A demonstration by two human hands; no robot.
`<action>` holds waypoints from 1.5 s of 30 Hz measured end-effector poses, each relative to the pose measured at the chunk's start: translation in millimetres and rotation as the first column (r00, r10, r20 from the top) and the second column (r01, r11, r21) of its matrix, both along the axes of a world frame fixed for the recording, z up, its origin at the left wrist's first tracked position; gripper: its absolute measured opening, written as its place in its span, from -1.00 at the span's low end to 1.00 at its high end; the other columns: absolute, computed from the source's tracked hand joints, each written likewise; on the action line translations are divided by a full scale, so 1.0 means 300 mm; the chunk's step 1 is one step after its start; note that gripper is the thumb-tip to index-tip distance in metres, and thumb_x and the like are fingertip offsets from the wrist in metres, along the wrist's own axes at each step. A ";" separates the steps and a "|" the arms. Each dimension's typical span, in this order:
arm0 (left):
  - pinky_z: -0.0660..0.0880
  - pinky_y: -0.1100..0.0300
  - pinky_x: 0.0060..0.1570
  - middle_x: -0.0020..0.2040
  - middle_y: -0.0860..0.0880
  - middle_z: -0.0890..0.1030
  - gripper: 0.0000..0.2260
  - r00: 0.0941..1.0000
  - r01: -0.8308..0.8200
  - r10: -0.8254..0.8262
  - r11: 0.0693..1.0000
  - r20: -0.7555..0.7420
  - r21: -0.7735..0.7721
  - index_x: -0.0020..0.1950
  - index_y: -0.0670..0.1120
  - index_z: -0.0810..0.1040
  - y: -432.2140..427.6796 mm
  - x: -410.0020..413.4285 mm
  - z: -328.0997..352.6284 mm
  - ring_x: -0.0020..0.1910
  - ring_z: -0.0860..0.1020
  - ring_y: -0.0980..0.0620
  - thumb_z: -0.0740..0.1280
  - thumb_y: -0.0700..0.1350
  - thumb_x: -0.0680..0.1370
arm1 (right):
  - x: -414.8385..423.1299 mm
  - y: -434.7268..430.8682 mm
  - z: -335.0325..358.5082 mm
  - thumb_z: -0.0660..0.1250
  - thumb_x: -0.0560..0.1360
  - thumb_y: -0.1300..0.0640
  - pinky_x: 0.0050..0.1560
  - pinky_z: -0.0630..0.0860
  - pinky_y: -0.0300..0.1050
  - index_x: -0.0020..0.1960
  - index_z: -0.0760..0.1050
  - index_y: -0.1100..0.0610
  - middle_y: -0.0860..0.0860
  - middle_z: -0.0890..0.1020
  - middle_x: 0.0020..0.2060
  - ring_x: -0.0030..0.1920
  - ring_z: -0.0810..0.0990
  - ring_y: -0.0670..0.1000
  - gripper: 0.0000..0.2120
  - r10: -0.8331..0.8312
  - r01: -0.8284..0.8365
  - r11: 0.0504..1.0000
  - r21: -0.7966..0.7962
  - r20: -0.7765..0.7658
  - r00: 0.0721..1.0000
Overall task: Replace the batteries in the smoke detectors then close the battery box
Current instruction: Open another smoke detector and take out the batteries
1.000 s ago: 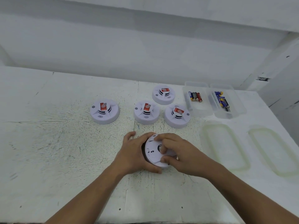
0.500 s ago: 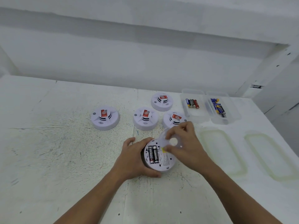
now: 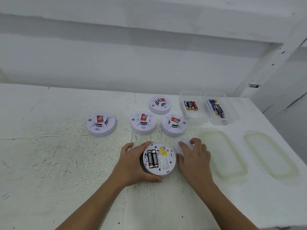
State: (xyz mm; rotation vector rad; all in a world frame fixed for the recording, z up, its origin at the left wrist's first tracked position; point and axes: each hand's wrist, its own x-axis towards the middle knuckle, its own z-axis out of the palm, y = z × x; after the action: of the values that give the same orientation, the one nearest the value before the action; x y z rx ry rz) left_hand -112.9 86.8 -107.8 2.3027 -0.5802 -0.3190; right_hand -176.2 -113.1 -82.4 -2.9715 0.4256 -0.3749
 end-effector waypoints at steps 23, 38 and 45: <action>0.01 0.07 0.48 0.14 0.39 0.45 0.03 0.993 0.043 -0.037 0.997 0.110 -0.057 0.40 0.09 0.34 -0.021 -0.015 0.030 0.14 0.37 0.51 0.37 0.54 0.02 | 0.078 0.129 0.096 0.22 0.55 0.07 -0.07 0.37 -0.24 -0.04 0.50 0.11 -0.06 0.51 -0.15 -0.09 0.43 -0.06 -0.87 0.415 -0.402 0.843 0.357 0.042 0.909; 0.10 0.07 0.45 0.00 0.41 0.54 -0.17 0.986 0.006 0.006 0.997 0.165 -0.071 0.29 0.17 0.38 -0.040 -0.029 0.046 0.03 0.49 0.44 0.42 0.47 0.09 | 0.127 0.159 0.075 -0.12 0.34 -0.10 -0.40 0.24 -0.13 -0.16 0.24 0.08 -0.03 0.41 -0.38 -0.37 0.35 0.01 -0.70 0.441 -0.431 0.884 0.178 -0.017 0.897; 0.04 0.06 0.46 0.00 0.41 0.55 -0.12 0.992 0.006 -0.001 0.999 0.128 -0.045 0.31 0.16 0.37 -0.037 -0.022 0.058 0.06 0.47 0.46 0.43 0.48 0.07 | 0.106 0.135 0.126 0.26 0.40 0.09 -0.38 0.29 -0.21 -0.17 0.27 0.05 -0.04 0.43 -0.39 -0.37 0.37 -0.07 -0.86 0.433 -0.384 0.806 0.450 -0.006 0.902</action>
State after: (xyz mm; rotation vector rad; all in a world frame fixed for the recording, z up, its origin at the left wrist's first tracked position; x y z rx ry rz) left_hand -119.4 75.7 -90.6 2.2907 -0.6485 -0.1590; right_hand -144.4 -72.7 -44.5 -2.5397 -0.1244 -0.0543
